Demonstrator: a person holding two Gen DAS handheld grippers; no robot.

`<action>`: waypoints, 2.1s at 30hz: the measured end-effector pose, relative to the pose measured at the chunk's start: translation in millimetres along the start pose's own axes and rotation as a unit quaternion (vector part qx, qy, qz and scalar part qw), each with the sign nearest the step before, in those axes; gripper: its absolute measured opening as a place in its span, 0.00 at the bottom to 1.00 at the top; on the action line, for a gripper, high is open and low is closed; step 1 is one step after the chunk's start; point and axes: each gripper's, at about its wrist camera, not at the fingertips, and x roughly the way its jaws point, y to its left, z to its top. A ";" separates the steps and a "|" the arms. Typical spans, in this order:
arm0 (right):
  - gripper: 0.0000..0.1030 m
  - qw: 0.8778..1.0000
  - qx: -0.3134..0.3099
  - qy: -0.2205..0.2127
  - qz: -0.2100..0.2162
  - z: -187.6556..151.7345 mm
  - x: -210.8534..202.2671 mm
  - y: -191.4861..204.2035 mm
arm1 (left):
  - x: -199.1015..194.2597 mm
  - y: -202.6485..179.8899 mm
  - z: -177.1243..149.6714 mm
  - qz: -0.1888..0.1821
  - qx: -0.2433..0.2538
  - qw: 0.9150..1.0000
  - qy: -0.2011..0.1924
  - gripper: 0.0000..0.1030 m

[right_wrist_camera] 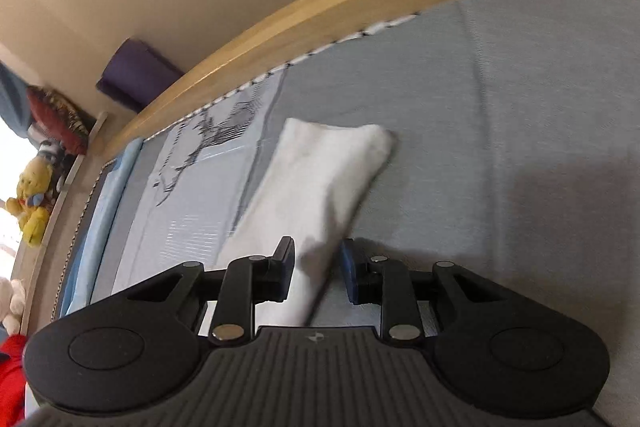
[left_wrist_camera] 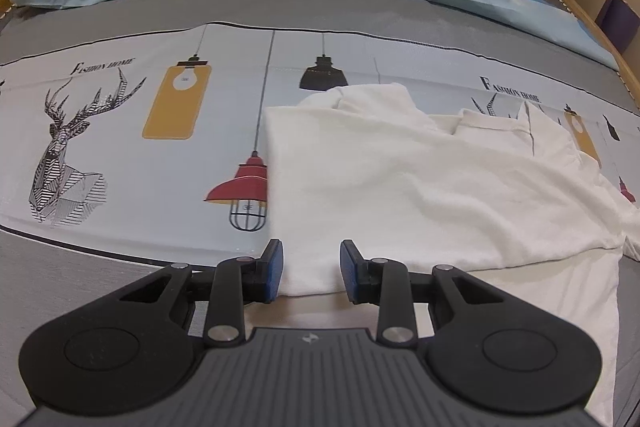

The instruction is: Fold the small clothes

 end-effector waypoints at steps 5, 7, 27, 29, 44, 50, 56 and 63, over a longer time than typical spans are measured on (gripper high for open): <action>0.03 0.998 -0.042 -0.046 0.019 -11.1 -19.0 42.4 | -5.6 14.4 4.3 -0.002 -0.018 1.000 -0.007 0.34; 0.02 0.992 -0.098 -0.056 0.046 -27.9 -38.2 84.2 | -10.2 19.7 7.2 -0.006 -0.026 1.000 -0.013 0.34; 0.13 0.825 -0.382 0.337 0.246 -366.4 -210.0 278.8 | -38.3 68.1 13.0 -0.045 -0.106 0.993 -0.032 0.34; 0.14 0.861 -0.342 0.319 0.200 -341.9 -206.3 273.4 | -35.6 67.4 12.9 -0.050 -0.116 0.992 -0.031 0.34; 0.18 0.946 -0.225 0.210 0.097 -248.8 -152.0 231.0 | 30.5 1.1 11.6 -0.133 -0.138 0.980 -0.050 0.34; 0.18 0.958 -0.191 0.202 0.069 -224.6 -124.1 210.9 | 60.8 -4.0 16.3 -0.138 -0.168 0.974 -0.057 0.34; 0.18 0.965 -0.174 0.187 0.061 -206.7 -113.1 206.4 | 77.4 -21.5 20.5 -0.142 -0.161 0.975 -0.060 0.34; 0.18 0.967 -0.167 0.187 0.052 -208.1 -110.0 207.2 | 60.6 -22.3 25.1 -0.099 -0.136 0.984 -0.060 0.00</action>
